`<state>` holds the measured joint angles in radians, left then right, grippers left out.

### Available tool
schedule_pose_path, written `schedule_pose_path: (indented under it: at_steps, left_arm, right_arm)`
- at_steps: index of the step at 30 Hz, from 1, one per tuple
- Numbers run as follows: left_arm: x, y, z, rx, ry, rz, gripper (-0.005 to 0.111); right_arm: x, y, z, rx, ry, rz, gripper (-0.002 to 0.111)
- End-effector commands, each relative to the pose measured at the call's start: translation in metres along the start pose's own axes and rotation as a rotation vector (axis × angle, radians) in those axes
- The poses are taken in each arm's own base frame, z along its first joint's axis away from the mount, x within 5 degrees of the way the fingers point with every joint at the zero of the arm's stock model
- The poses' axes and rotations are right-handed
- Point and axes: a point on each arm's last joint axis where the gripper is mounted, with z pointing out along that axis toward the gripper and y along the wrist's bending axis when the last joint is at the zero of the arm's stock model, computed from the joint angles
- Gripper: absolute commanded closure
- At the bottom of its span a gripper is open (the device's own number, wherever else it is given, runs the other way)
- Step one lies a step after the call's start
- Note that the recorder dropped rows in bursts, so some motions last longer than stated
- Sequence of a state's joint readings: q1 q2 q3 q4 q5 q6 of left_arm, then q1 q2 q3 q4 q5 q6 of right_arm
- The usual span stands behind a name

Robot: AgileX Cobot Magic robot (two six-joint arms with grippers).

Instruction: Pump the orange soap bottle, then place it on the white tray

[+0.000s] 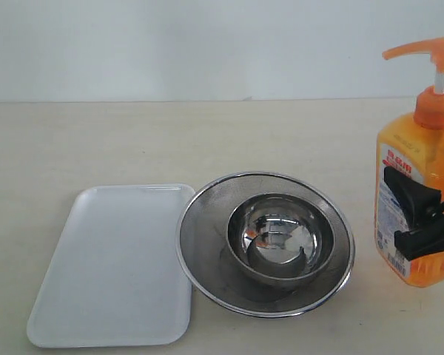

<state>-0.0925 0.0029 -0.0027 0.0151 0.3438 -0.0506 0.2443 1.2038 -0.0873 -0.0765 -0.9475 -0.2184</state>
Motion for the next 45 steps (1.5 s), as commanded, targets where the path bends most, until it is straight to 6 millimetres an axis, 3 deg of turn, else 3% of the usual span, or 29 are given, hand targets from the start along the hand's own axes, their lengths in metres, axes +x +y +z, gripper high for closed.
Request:
schedule_pose_path:
  at_steps: [1, 13, 22, 30, 45]
  left_arm:
    - [0.0, 0.0, 0.0, -0.005, -0.003, -0.005, 0.102]
    - [0.0, 0.0, 0.0, -0.005, -0.003, -0.005, 0.102]
    - [0.0, 0.0, 0.0, -0.005, -0.003, -0.005, 0.102]
    - [0.0, 0.0, 0.0, -0.005, -0.003, -0.005, 0.102]
    - [0.0, 0.0, 0.0, -0.005, -0.003, -0.005, 0.102]
  right_arm:
    - [-0.008, 0.005, 0.005, 0.03, -0.11, -0.042, 0.108]
    - [0.001, 0.025, 0.026, 0.085, -0.045, -0.159, 0.108]
    - [0.01, 0.047, 0.033, 0.005, -0.001, -0.268, 0.108]
    - [0.01, 0.049, 0.033, -0.015, -0.01, -0.334, 0.108]
    - [0.009, 0.053, 0.033, -0.058, -0.027, -0.304, 0.108]
